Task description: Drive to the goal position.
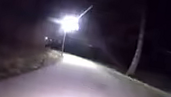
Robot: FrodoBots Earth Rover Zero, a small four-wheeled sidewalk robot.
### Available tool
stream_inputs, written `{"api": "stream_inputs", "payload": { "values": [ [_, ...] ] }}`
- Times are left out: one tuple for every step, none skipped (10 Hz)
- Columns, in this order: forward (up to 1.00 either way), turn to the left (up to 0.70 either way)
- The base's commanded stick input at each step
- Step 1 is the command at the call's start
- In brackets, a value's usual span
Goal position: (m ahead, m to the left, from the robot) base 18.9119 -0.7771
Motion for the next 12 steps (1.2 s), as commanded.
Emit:
{"api": "stream_inputs", "payload": {
  "values": [
    [0.7, 0.0],
    [0.7, 0.0],
    [0.7, 0.03],
    [0.7, 0.13],
    [0.7, 0.14],
    [0.7, 0.01],
    [0.7, 0.0],
    [0.7, 0.0],
    [0.7, 0.0],
    [0.7, 0.0],
    [0.7, 0.0],
    [0.7, 0.0]
  ]
}}
